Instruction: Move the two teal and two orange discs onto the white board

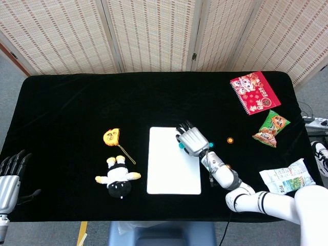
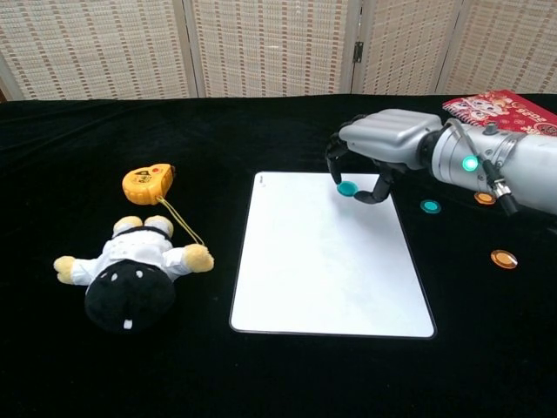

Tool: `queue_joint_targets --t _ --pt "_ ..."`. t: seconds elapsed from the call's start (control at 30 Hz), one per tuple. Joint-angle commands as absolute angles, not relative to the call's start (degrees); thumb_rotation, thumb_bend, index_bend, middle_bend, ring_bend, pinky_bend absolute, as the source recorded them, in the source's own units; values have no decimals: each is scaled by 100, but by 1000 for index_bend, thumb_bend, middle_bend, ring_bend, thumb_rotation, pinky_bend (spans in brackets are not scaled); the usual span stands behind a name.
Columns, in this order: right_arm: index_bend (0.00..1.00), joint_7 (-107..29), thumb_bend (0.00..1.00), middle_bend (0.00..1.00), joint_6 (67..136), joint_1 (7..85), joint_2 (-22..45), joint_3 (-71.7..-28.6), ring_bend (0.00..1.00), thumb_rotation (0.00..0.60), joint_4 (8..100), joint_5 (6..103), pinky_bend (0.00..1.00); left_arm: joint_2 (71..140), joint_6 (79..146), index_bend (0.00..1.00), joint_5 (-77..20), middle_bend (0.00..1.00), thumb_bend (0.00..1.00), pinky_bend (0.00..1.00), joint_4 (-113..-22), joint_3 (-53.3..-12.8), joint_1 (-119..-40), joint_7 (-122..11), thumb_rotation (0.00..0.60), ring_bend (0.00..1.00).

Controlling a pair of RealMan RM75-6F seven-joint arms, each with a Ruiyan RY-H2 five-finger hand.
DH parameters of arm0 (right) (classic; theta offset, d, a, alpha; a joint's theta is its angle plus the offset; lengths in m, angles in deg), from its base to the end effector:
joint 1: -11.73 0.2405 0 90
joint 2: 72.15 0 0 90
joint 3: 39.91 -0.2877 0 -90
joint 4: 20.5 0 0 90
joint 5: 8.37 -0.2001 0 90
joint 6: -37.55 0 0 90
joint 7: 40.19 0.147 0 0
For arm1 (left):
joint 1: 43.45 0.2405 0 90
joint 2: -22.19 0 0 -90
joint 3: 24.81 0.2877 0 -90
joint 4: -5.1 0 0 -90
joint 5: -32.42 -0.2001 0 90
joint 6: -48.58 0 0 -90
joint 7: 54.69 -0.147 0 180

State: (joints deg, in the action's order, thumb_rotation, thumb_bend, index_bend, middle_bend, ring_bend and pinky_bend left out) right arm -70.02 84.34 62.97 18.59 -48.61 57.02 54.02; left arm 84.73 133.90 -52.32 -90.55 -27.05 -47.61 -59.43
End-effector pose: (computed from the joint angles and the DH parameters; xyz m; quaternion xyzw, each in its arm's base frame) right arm -0.1424 -0.3957 -0.0300 0.8259 -0.2579 0.2925 0.4073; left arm -0.3318 0.1786 0.1864 -0.5980 -0.3821 -0.3645 0.6029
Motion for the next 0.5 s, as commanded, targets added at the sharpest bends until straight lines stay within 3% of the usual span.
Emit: queue_joint_targets --t 0.03,0.5 --pt "423 -7133 301 148 8415 6361 2025 -4805 60 600 5592 5348 0 8493 13388 0 -5226 0 130 0 -9020 -2692 -4747 -5909 600 6" --pt "364 -7583 301 130 8254 6790 2658 -5017 50 600 4941 4821 0 8505 13403 0 -5215 0 130 0 -8901 -2681 -4714 -5782 600 6"
